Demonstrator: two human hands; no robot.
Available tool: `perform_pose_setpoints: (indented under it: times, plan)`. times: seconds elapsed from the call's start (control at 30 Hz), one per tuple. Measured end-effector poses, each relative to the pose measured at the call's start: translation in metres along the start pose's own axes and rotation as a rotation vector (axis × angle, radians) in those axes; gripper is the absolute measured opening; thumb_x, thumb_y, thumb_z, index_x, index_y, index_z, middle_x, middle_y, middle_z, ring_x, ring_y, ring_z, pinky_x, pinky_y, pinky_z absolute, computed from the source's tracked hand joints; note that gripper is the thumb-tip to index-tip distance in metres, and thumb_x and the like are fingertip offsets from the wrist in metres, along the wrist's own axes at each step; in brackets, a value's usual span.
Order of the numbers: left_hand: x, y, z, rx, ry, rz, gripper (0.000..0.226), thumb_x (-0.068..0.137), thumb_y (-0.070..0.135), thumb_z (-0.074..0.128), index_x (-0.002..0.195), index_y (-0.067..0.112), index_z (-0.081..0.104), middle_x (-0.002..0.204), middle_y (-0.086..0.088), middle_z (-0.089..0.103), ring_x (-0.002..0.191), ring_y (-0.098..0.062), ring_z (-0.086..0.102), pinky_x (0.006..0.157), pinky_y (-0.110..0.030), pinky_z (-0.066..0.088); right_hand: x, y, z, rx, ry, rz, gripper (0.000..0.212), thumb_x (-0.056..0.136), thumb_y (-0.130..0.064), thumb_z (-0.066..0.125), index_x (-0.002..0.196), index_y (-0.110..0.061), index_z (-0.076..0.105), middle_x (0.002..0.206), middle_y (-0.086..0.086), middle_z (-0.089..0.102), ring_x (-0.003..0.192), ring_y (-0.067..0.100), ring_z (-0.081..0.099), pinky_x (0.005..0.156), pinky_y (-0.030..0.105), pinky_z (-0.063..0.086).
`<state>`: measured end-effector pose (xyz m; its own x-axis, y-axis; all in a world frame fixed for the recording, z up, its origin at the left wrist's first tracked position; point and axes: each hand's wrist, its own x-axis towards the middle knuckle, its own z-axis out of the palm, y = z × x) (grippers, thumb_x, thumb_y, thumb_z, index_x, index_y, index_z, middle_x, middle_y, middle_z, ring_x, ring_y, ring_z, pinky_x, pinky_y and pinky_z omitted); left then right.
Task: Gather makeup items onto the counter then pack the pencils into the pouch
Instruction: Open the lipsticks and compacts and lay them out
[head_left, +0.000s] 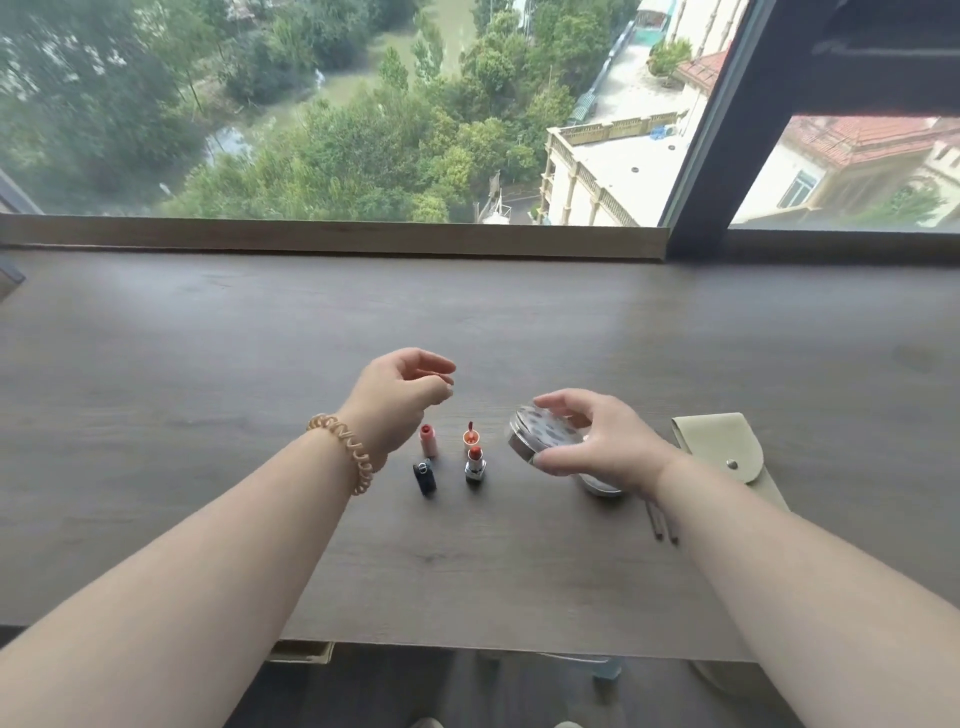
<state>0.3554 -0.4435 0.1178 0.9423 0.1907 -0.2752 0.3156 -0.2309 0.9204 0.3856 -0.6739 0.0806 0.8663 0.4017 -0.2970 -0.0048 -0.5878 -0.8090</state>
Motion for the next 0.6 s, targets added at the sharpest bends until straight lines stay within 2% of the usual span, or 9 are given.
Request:
perform_pose_setpoints:
  times: [0.07, 0.13, 0.2, 0.27, 0.4, 0.53, 0.6]
  plan:
    - [-0.013, 0.015, 0.014, -0.042, -0.081, 0.009, 0.014, 0.088, 0.019, 0.061, 0.101, 0.016, 0.066, 0.099, -0.006, 0.067, 0.082, -0.014, 0.06, 0.062, -0.02, 0.042, -0.011, -0.015, -0.018, 0.166, -0.008, -0.018, 0.048, 0.055, -0.034, 0.08, 0.101, -0.036, 0.065, 0.11, -0.003, 0.067, 0.103, 0.013, 0.062, 0.091, 0.027, 0.05]
    - [-0.027, 0.031, 0.03, -0.058, -0.195, 0.013, 0.03, 0.086, 0.039, 0.061, 0.11, 0.022, 0.062, 0.108, -0.003, 0.067, 0.09, -0.016, 0.063, 0.071, -0.024, 0.044, -0.023, -0.03, -0.033, 0.269, -0.017, -0.053, 0.046, 0.059, -0.036, 0.079, 0.103, -0.03, 0.067, 0.11, 0.004, 0.069, 0.103, 0.015, 0.065, 0.093, 0.03, 0.051]
    - [-0.039, 0.045, 0.045, -0.081, -0.305, 0.017, 0.051, 0.073, 0.051, 0.063, 0.119, 0.029, 0.056, 0.111, 0.003, 0.067, 0.096, -0.016, 0.065, 0.081, -0.028, 0.046, -0.035, -0.04, -0.048, 0.319, 0.001, -0.102, 0.052, 0.061, -0.042, 0.078, 0.107, -0.022, 0.067, 0.108, 0.006, 0.071, 0.102, 0.017, 0.066, 0.095, 0.035, 0.05]
    - [-0.05, 0.054, 0.06, -0.127, -0.38, 0.046, 0.064, 0.064, 0.05, 0.07, 0.122, 0.031, 0.051, 0.108, 0.005, 0.07, 0.096, -0.016, 0.067, 0.083, -0.03, 0.046, -0.046, -0.046, -0.059, 0.362, 0.025, -0.141, 0.056, 0.063, -0.046, 0.075, 0.11, -0.016, 0.067, 0.105, 0.008, 0.072, 0.099, 0.019, 0.067, 0.093, 0.037, 0.051]
    - [-0.064, 0.068, 0.083, -0.317, -0.374, 0.095, 0.066, 0.059, 0.034, 0.079, 0.119, 0.02, 0.054, 0.101, -0.008, 0.07, 0.089, -0.021, 0.066, 0.078, -0.03, 0.048, -0.064, -0.054, -0.074, 0.411, 0.053, -0.215, 0.081, 0.051, -0.069, 0.075, 0.108, -0.012, 0.068, 0.094, 0.008, 0.073, 0.085, 0.015, 0.066, 0.076, 0.025, 0.048]
    - [-0.071, 0.081, 0.099, -0.428, -0.407, 0.088, 0.069, 0.06, 0.039, 0.073, 0.12, 0.011, 0.057, 0.109, -0.015, 0.07, 0.092, -0.025, 0.067, 0.077, -0.03, 0.047, -0.08, -0.054, -0.094, 0.379, 0.074, -0.248, 0.088, 0.054, -0.081, 0.062, 0.108, -0.013, 0.069, 0.105, 0.008, 0.072, 0.099, 0.016, 0.065, 0.087, 0.027, 0.045]
    - [-0.072, 0.084, 0.103, -0.476, -0.437, 0.082, 0.069, 0.061, 0.038, 0.069, 0.122, 0.008, 0.056, 0.108, -0.014, 0.069, 0.09, -0.025, 0.066, 0.08, -0.032, 0.045, -0.087, -0.053, -0.104, 0.394, 0.08, -0.264, 0.078, 0.057, -0.072, 0.067, 0.108, -0.013, 0.069, 0.105, 0.004, 0.073, 0.099, 0.009, 0.064, 0.085, 0.021, 0.044]
